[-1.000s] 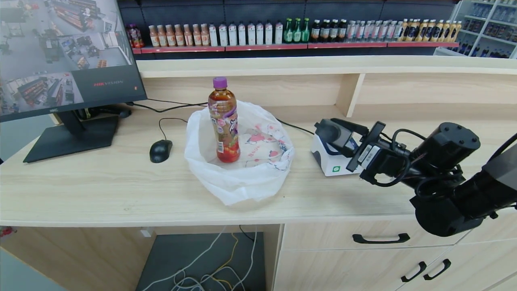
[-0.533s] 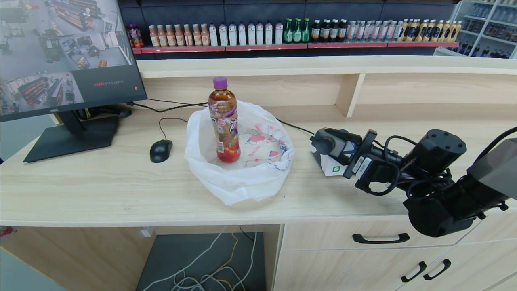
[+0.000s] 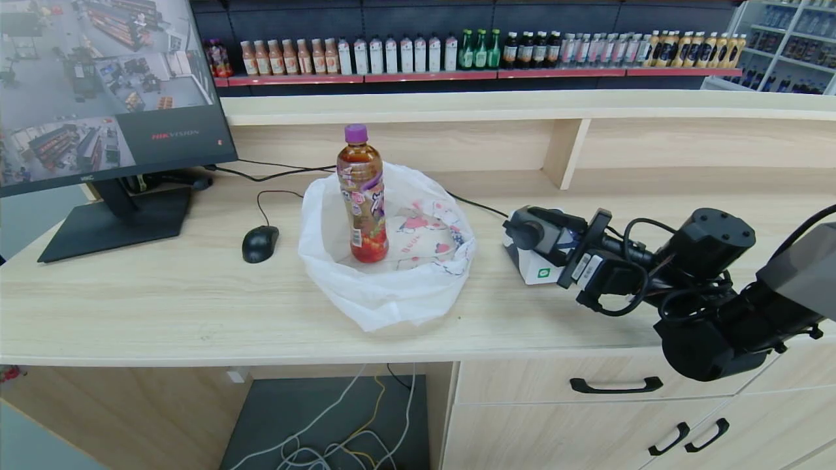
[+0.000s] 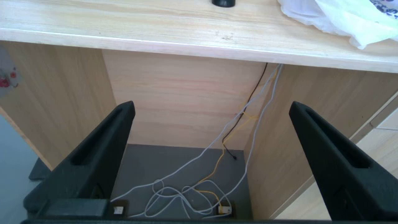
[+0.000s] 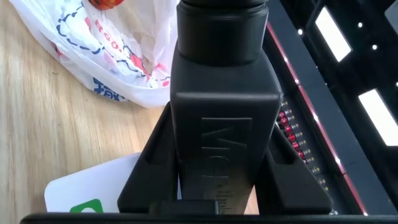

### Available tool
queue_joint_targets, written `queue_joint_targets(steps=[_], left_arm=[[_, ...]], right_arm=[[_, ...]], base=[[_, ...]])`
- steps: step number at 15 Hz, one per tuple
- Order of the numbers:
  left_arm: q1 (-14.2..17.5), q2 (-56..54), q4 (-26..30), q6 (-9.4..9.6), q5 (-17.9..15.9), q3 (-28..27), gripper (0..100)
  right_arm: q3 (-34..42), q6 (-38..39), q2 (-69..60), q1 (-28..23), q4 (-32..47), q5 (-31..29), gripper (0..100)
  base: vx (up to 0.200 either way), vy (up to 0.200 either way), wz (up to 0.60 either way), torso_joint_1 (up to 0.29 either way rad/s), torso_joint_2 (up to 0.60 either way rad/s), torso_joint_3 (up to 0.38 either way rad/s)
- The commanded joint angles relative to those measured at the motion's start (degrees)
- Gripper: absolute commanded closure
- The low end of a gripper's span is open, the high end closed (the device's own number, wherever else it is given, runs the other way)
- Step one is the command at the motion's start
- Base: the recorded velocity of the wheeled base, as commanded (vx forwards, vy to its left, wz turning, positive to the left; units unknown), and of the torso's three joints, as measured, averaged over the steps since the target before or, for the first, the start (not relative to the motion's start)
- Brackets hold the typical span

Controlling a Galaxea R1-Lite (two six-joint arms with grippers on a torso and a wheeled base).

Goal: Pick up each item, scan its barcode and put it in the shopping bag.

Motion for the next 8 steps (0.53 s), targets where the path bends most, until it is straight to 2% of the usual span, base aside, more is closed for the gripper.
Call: queue_joint_targets(steps=[1, 8], left_arm=[[0.0, 0.0, 0.0, -0.02, 0.0, 0.0, 0], [0.0, 0.0, 0.0, -0.02, 0.0, 0.0, 0]], right_arm=[[-0.2, 0.0, -0.5, 0.0, -0.2, 0.0, 100], [-0.3, 0.0, -0.8, 0.0, -0.2, 0.0, 100]], base=[[0.0, 0.0, 0.0, 0.0, 0.0, 0.0], [0.0, 0.0, 0.0, 0.0, 0.0, 0.0]])
